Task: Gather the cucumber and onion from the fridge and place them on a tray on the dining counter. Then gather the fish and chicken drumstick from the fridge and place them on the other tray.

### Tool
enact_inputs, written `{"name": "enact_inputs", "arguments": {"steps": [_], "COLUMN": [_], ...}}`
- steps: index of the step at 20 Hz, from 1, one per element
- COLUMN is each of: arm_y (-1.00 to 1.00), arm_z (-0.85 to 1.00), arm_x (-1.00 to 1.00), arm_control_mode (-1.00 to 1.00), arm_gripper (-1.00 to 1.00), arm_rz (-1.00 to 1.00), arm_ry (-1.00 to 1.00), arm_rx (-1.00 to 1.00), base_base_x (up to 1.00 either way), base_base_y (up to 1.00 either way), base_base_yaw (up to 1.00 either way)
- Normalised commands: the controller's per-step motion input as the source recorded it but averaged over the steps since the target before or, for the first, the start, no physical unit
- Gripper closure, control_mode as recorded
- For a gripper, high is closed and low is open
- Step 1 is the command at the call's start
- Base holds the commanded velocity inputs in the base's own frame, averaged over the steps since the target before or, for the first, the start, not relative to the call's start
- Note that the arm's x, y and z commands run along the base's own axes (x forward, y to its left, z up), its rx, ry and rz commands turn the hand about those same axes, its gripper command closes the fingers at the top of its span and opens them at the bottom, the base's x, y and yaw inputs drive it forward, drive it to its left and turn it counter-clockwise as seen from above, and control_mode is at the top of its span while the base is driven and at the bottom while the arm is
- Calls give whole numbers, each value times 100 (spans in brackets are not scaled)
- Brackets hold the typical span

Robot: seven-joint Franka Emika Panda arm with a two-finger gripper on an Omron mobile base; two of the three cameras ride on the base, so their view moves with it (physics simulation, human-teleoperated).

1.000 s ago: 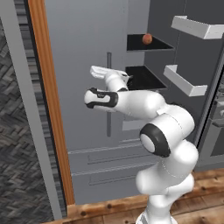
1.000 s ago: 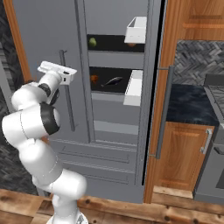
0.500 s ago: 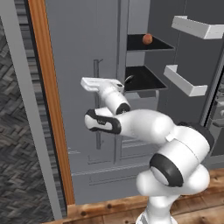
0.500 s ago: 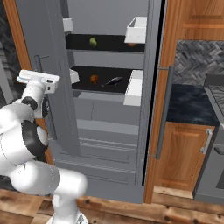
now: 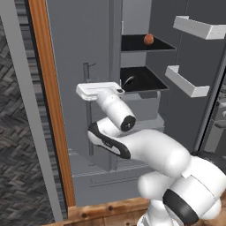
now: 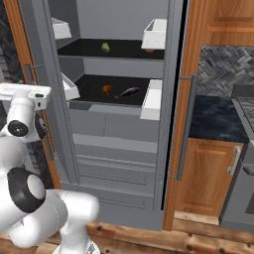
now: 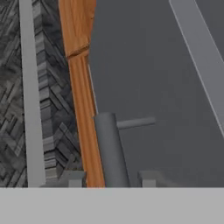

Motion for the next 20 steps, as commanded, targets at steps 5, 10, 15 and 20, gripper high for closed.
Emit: {"name": "enact_inputs", "arguments": {"steps": [5,10,15,20], "arm_y": [-65,-55,-37,-28], "arm_z": [57,92,100,11], "arm_x": [-100,-74,-37,-6], "arm_control_mode": [-100,-100,-100,-100], "arm_gripper": [-100,-100,-100,-100], "arm_rz": [1,1,2,0], "arm_ry": [-15,-6,7,36], "arm_rx": [1,3,1,-5], "base_base_x": [0,0,0,0], "base_base_y": [0,0,0,0], "base_base_yaw": [0,0,0,0]}}
